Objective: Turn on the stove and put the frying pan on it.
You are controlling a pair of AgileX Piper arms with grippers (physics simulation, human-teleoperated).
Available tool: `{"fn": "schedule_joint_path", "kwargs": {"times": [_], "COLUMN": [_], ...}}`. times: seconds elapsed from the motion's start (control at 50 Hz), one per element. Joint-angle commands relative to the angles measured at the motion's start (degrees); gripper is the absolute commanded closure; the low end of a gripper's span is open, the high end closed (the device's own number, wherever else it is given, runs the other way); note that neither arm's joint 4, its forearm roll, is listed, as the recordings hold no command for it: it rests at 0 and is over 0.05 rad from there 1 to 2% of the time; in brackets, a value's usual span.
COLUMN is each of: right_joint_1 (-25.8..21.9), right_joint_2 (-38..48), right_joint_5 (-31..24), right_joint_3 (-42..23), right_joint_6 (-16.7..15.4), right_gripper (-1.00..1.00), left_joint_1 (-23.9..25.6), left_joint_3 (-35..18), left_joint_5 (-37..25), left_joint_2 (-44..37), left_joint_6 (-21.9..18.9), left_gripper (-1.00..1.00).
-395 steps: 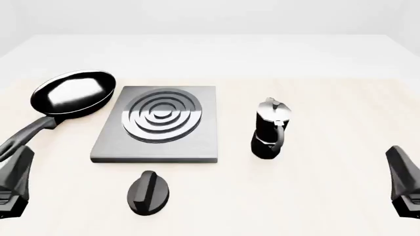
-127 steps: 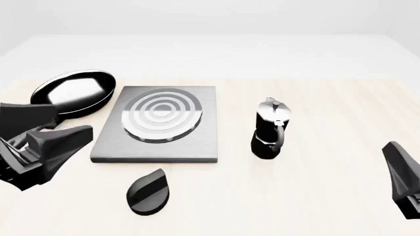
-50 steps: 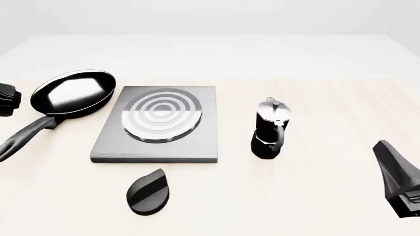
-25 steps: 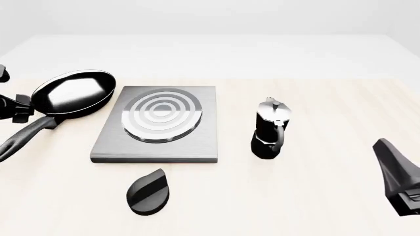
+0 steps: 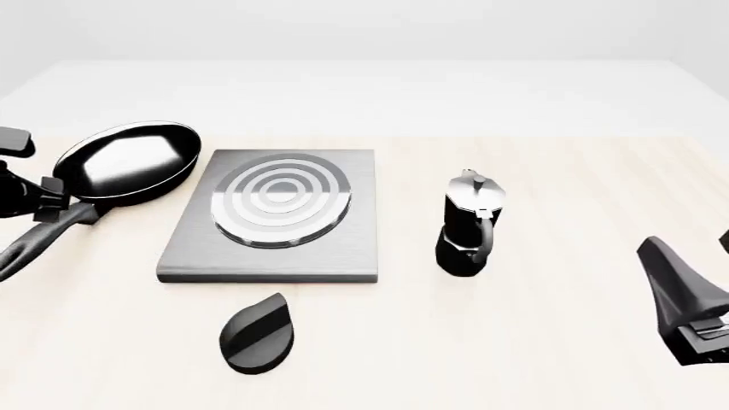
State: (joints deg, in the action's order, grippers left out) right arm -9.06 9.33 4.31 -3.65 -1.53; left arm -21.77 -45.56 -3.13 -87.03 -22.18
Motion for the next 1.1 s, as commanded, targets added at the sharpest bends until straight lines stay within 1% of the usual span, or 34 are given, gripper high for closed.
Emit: {"fn": "schedule_joint_path", "kwargs": {"times": [0.02,0.12,0.14,0.28,0.38,0.72,0.88,1.1], "right_joint_1": [0.1,0.1,0.0,0.1,0.2,0.5,0.6,0.5], "right_joint_2": [2.2,2.5,2.5,2.8,1.9,1.1,1.1,1.2], "right_joint_5": [2.0,2.2,2.3,3.0,1.8,0.9,0.9,0.9], "right_joint_3": [0.2,0.2,0.2,0.7,0.4,0.3,0.2,0.3], "right_joint_6": [-0.4,-0.4,-0.5,-0.5,-0.4,-0.4,-0.4,-0.4], "right_gripper": [-1.0,-1.0,-1.0,-1.0,-1.0,-1.0,-1.0,-1.0], "left_joint_1": [-0.5,-0.5,-0.5,-0.9,-1.0,-1.4,-1.2,-2.1], "left_joint_3": [-1.0,-1.4,-1.1,-2.2,-2.4,-1.9,-1.5,-0.9], "left_joint_5": [2.5,2.7,3.1,3.5,4.0,6.3,7.4,9.5], "left_joint_2": [-4.9,-5.6,-6.1,-8.0,-9.0,-12.1,-13.3,-15.8], "left_joint_6": [-1.3,-1.0,-1.7,-2.1,-2.3,-3.9,-4.0,-4.8], "left_gripper": [-1.0,-1.0,-1.0,-1.0,-1.0,-1.0,-1.0,-1.0]}}
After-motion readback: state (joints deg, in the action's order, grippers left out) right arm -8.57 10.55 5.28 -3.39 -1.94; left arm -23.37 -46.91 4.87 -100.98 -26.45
